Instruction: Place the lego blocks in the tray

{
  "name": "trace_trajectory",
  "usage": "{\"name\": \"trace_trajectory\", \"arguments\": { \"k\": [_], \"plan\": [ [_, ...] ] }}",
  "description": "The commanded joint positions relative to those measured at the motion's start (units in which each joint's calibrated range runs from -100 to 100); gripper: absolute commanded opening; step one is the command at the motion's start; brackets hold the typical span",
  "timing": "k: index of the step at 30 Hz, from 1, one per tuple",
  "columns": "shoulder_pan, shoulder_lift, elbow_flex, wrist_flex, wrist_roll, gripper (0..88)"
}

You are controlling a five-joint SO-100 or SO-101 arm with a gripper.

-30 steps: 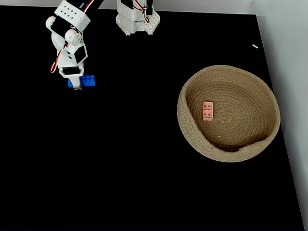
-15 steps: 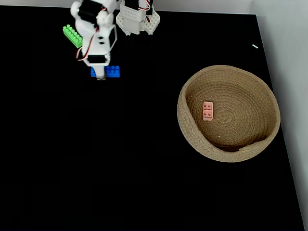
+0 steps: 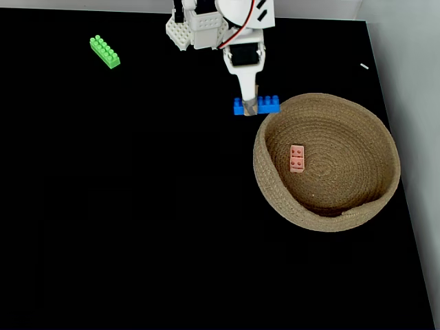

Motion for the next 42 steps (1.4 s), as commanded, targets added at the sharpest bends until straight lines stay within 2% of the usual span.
{"name": "trace_trajectory", "arguments": {
  "k": [1, 6, 8, 14, 18, 22, 25, 28, 32, 36, 42],
  "plan": [
    [-5.76, 4.73, -1.42, -7.99, -3.52, 0.3],
    [-8.07, 6.53, -1.24, -11.4, -5.86, 15.6],
    [-8.15, 6.96, -1.06, -11.65, -6.35, 24.4],
    [-7.16, 8.94, -0.97, -12.73, -5.71, 32.8],
    [-4.11, 8.17, -0.51, -4.07, -4.59, 34.0],
    [9.16, 5.76, 2.77, 3.51, -1.71, 33.1],
    [22.27, 1.81, 9.06, 0.76, 3.32, 35.8],
    [33.15, -1.81, 13.71, -2.91, 7.33, 43.1],
    [44.61, -3.35, 12.26, -0.99, 10.01, 47.4],
    [53.84, -2.92, 12.07, 1.26, 11.14, 51.5],
    [59.69, -2.24, 19.37, 6.42, 11.53, 56.5]
  ]
}}
